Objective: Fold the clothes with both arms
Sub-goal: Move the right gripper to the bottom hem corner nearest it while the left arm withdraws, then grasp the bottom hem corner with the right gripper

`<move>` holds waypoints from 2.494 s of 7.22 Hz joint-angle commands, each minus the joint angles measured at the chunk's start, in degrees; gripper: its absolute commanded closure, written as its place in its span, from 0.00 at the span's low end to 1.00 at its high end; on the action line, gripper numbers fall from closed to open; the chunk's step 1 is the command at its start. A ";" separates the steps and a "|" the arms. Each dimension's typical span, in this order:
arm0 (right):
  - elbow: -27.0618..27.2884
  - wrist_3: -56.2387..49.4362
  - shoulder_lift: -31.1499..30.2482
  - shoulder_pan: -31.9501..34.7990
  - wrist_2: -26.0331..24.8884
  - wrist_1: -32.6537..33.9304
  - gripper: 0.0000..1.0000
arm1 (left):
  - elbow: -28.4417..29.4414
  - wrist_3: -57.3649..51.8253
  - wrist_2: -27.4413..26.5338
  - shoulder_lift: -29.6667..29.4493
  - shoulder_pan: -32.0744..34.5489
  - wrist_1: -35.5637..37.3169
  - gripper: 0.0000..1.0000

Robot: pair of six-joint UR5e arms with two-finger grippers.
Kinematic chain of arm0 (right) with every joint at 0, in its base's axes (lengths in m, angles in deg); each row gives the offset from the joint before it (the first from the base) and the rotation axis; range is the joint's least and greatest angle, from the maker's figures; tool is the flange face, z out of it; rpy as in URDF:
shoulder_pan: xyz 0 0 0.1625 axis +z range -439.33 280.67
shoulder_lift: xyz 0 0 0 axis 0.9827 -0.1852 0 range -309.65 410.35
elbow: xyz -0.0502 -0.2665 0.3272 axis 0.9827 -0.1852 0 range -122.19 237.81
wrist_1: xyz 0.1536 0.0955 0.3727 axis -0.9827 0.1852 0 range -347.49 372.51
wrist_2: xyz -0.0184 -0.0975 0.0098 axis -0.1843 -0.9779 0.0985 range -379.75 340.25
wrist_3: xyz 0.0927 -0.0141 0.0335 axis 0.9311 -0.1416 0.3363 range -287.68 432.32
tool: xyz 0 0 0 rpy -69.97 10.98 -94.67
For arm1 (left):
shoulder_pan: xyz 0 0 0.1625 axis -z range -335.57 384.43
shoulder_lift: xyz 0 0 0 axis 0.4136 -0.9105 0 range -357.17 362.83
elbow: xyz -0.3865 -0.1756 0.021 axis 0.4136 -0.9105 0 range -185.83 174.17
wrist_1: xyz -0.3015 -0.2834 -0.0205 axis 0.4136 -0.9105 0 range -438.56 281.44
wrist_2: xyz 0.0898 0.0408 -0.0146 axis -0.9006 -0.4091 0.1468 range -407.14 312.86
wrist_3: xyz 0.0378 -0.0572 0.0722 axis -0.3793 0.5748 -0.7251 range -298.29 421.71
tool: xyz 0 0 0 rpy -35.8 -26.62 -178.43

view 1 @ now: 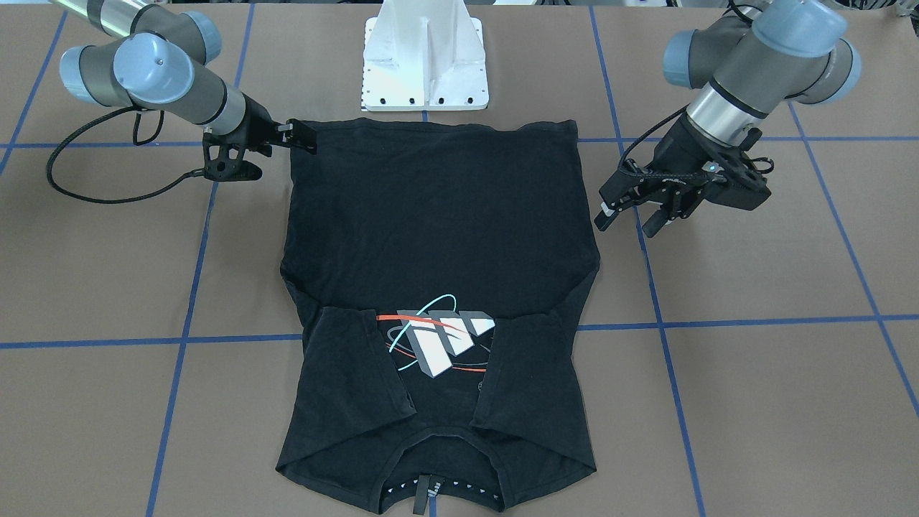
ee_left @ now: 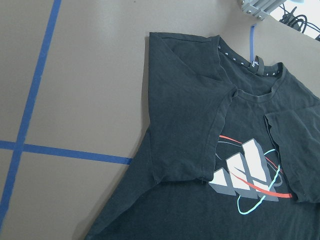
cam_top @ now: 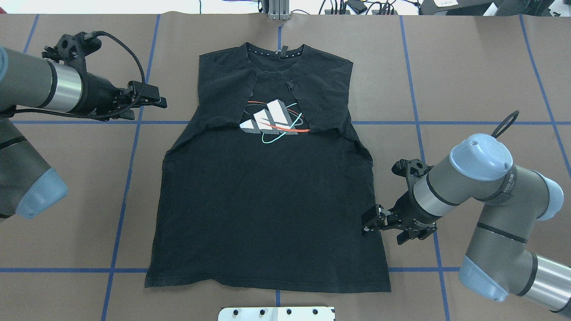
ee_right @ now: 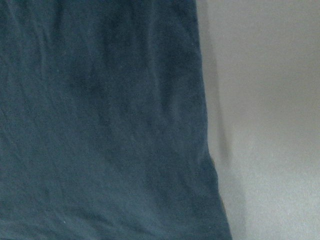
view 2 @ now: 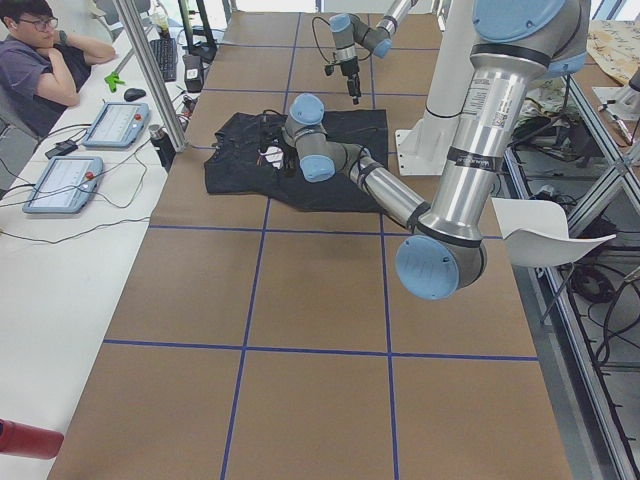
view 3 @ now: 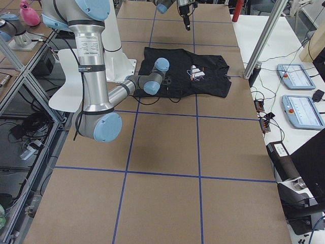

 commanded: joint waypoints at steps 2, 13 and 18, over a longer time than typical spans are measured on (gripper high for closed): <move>0.21 1.21 -1.51 -6.12 -4.80 0.04 0.02 | -1.04 -0.07 -0.12 0.52 0.09 -0.10 0.00; 0.38 1.48 -3.10 -9.47 -5.09 0.04 0.43 | -1.13 0.02 -1.44 1.32 -0.09 -0.18 0.00; 0.38 1.48 -3.98 -9.65 -5.09 0.04 0.54 | -1.13 0.02 -2.49 1.49 -0.18 -0.18 0.00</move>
